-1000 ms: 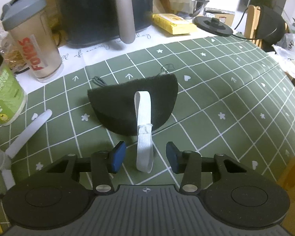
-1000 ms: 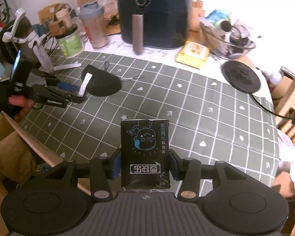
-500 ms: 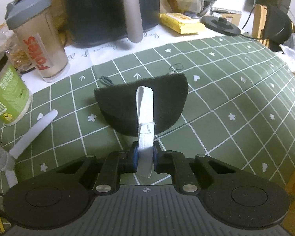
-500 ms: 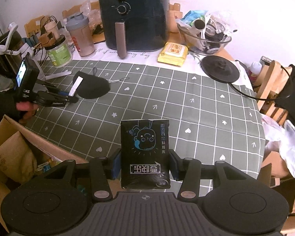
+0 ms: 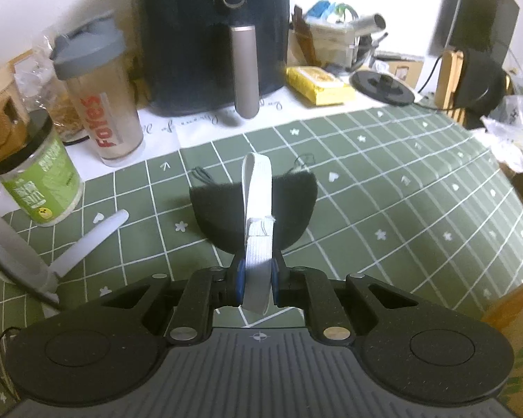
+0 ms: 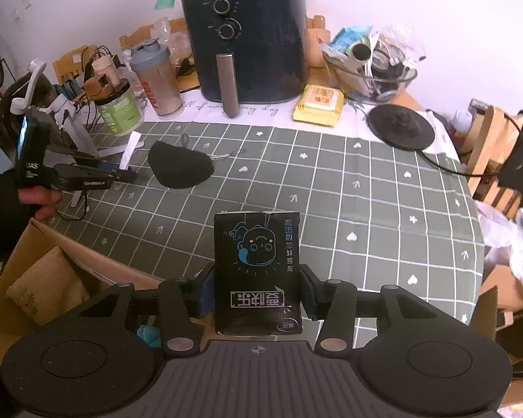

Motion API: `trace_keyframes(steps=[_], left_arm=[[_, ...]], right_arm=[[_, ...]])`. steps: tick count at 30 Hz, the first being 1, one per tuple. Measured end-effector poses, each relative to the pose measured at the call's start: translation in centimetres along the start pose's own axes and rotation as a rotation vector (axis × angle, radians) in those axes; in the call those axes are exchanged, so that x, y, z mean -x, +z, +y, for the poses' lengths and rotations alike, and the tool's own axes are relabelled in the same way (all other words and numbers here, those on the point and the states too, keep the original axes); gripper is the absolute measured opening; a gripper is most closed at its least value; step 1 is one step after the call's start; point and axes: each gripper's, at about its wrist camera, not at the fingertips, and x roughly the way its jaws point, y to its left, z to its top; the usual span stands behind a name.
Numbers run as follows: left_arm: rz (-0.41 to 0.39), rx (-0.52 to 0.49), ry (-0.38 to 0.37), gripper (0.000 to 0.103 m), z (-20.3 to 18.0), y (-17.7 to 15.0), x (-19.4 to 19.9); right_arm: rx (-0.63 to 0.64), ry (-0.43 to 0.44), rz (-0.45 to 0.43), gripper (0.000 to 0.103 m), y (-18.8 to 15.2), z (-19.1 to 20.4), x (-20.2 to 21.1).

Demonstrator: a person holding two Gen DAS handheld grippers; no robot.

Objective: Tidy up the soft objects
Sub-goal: 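Carry the black card box toward the box with the right gripper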

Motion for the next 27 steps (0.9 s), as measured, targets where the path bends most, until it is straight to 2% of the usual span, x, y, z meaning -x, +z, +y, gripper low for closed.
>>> trace_keyframes(steps=[16,19,22,27], left_arm=[[-0.106,0.045,-0.042,0.014,-2.3,1.4,9.7],[-0.098,0.077,-0.022,0.014,-3.1,1.4,11.4],[-0.088,0.116,-0.048,0.014,-3.8,1.0,13.0],[-0.072,0.117,-0.095,0.014,-5.8,0.0,15.3]], right_arm=[[0.050,0.052,-0.069,0.051,-0.4,1.0,4.2],[0.046,0.065,-0.085,0.051,-0.6,1.2,4.9],[0.049,0.081,-0.096,0.051,-0.9,1.3,5.3],[0.055,0.118,-0.110,0.051,-1.5,1.6,6.0]])
